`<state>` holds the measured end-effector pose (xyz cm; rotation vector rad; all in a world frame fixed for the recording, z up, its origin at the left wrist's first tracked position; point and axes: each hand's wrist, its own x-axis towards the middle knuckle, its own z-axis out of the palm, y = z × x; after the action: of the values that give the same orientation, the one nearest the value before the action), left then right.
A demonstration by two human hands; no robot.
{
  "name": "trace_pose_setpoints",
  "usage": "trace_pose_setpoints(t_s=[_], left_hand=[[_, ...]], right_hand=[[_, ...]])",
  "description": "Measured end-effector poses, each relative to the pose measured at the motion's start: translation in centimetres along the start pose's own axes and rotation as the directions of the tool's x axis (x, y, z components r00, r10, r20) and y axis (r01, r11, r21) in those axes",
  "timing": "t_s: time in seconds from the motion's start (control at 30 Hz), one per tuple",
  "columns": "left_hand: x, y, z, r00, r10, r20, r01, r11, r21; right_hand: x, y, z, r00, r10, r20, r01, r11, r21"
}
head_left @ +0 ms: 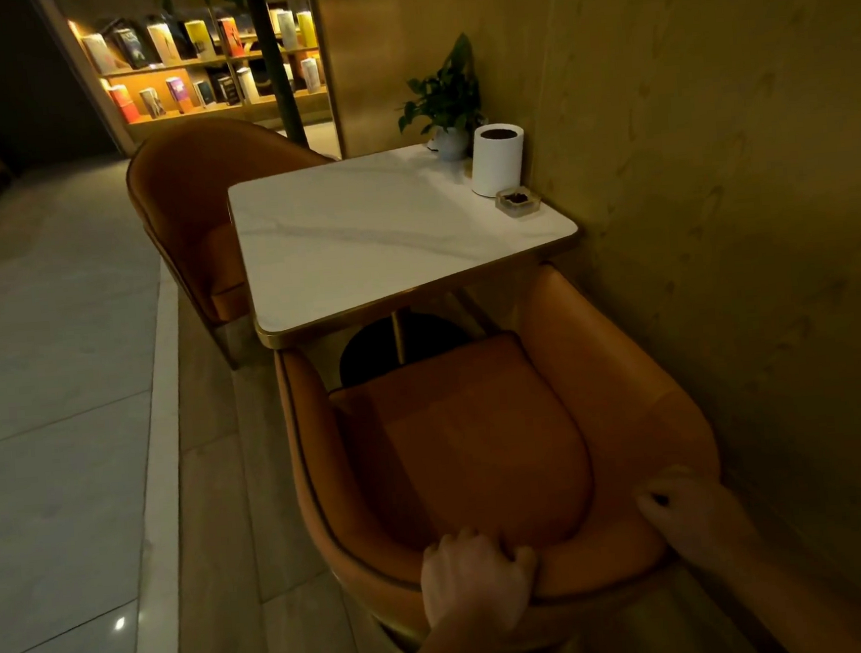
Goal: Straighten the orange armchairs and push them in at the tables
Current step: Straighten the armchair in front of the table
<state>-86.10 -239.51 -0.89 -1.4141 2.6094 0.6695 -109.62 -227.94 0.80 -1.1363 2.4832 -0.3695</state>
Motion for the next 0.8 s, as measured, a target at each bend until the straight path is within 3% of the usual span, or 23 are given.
trace_pose_setpoints(t_s=[0.53,0.7,0.8], left_hand=[[-0.6,-0.4,0.3,1.0,-0.021,-0.015,0.02,0.999,-0.045],[-1.6,-0.9,-1.7,0.995,0.024,0.096,-0.011,0.992,-0.129],[-4.2,-2.5,-5.1,0.997,0.072,0.031,-0.069,0.994,-0.09]], right_hand=[[0.5,0.1,0.6,0.999,0.036,0.003,-0.035,0.998,-0.048],[-0.9,-3.0,-0.4,0.997,-0.039,0.065,0.041,0.998,-0.039],[-3.9,-7.8,-1.3,0.991,-0.134,0.007,0.134,0.99,-0.031]])
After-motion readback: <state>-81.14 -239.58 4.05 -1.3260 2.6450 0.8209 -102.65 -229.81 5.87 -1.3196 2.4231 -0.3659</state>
